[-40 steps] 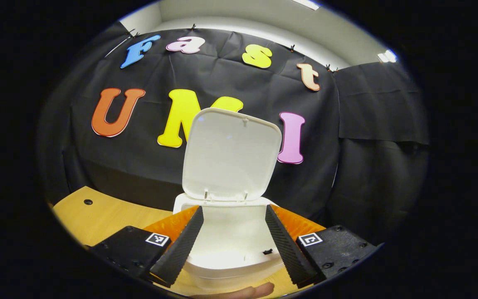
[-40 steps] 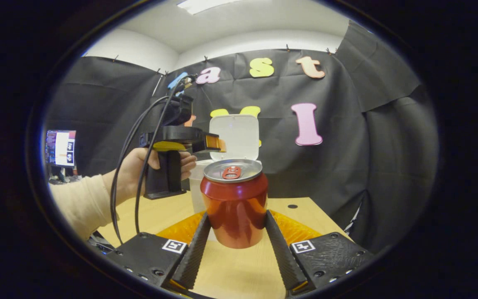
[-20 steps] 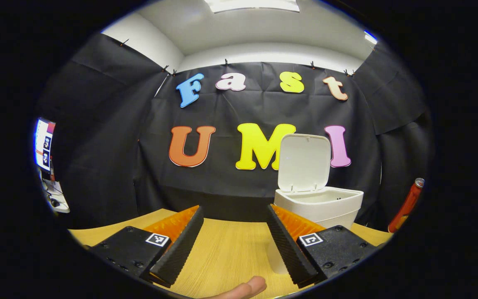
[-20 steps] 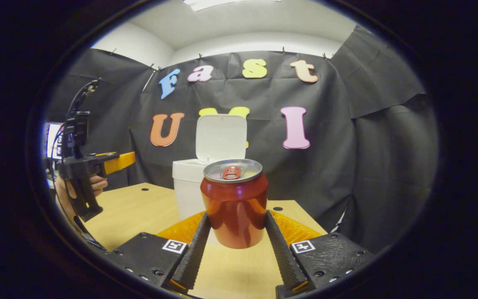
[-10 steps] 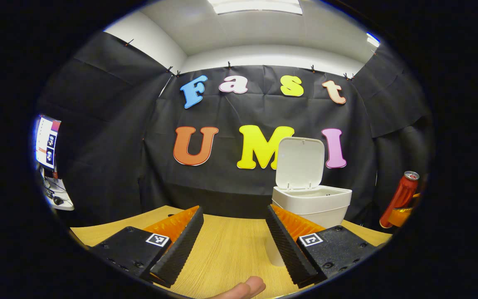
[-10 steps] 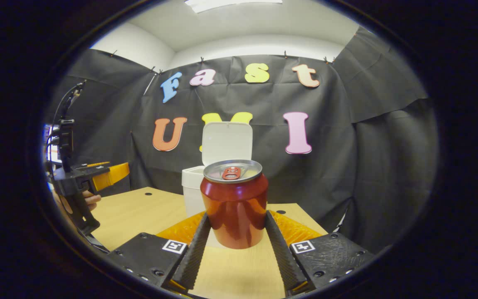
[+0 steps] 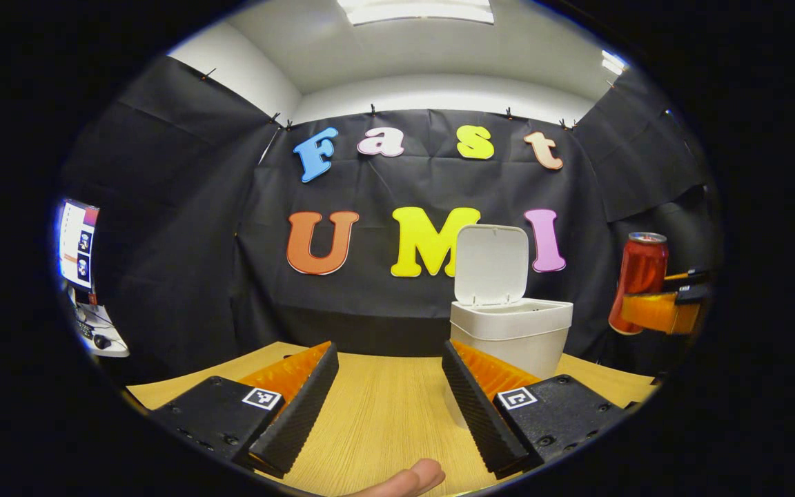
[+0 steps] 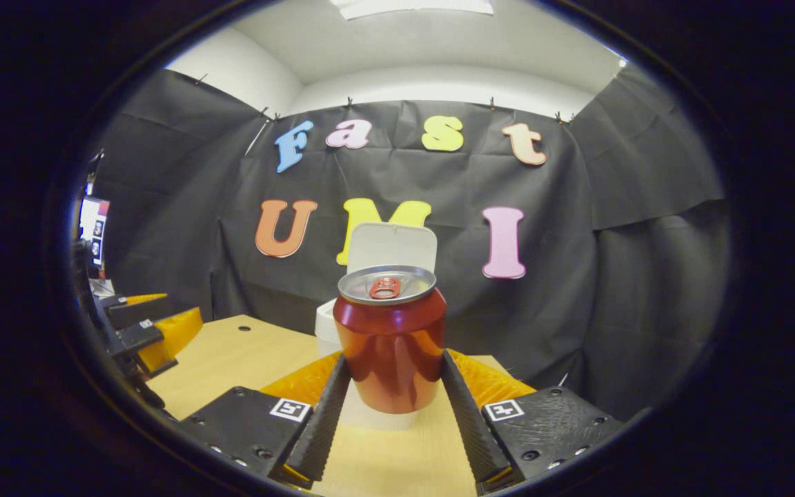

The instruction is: Press the lid of the desktop garbage bin to open it, pick up the crumpled paper on the desktop and throw it into the bin, then pick up the pop can on the desktop and drop it into the bin, and finally close the garbage bin lid.

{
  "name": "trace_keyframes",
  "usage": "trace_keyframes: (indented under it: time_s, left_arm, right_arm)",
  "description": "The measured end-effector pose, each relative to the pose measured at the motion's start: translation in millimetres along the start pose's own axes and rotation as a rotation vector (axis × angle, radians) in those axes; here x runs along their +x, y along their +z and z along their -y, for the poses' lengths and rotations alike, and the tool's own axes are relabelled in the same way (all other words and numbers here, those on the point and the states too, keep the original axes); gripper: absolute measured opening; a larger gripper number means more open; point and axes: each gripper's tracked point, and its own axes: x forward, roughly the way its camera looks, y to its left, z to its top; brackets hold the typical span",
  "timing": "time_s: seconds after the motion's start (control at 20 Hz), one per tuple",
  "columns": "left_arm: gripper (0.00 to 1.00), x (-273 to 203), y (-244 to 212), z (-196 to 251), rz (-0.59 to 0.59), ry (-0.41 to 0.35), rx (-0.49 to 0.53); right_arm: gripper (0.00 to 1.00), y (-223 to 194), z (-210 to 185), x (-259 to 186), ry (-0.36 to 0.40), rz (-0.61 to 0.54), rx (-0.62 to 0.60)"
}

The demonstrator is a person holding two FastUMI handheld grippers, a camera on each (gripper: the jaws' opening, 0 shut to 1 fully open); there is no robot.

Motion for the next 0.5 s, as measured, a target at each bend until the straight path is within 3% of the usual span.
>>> trace_keyframes:
  time_s: [0.25,0.5]
  left_arm:
    - [0.98,-7.0,-2.1,-14.6,0.003,-0.007,-0.026]
    - [0.98,-12.6,-2.7,-32.7,-0.006,0.005,-0.053]
  right_arm:
    - [0.77,55.0,-28.7,31.5,0.022,0.019,0.006]
    - [0.76,68.6,-47.4,91.3,0.006,-0.043,-0.017]
